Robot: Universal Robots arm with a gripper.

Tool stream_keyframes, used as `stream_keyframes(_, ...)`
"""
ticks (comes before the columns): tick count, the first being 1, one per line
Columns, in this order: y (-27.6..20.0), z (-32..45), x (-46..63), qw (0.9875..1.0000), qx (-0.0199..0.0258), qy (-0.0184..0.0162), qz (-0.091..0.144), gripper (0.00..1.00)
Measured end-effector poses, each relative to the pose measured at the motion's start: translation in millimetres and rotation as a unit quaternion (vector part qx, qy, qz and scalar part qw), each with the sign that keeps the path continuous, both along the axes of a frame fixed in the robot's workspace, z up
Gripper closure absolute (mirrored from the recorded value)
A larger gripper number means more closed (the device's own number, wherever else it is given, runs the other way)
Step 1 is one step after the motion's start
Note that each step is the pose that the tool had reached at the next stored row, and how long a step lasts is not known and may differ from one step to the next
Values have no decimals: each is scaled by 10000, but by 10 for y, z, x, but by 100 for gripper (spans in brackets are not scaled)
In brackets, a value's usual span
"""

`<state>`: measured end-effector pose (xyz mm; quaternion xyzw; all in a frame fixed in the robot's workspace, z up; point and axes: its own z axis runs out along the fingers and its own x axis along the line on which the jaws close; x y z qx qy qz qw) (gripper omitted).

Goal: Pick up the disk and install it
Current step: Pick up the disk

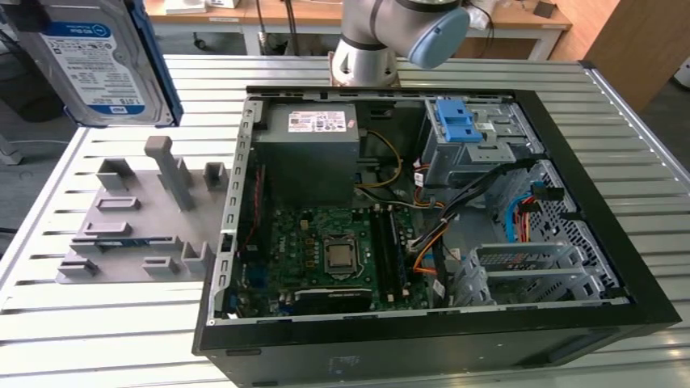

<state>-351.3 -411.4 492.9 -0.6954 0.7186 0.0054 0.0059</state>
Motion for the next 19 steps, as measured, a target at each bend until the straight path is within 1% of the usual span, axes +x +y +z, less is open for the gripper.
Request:
stream_keyframes(6, 0, -2, 227, 10000, 0, 2, 0, 64)
stream_keyframes(8, -1, -2, 275, 10000, 0, 2, 0, 64)
stream_keyframes(10, -6, -4, 289, 10000, 2, 2, 2, 64)
stream_keyframes(13, -27, -3, 290, 10000, 8, 2, 12, 64)
stream_keyframes(17, -73, -7, 290, 10000, 10, -2, 42, 64)
stream_keyframes(19, -112, -10, 290, 10000, 12, -2, 47, 64)
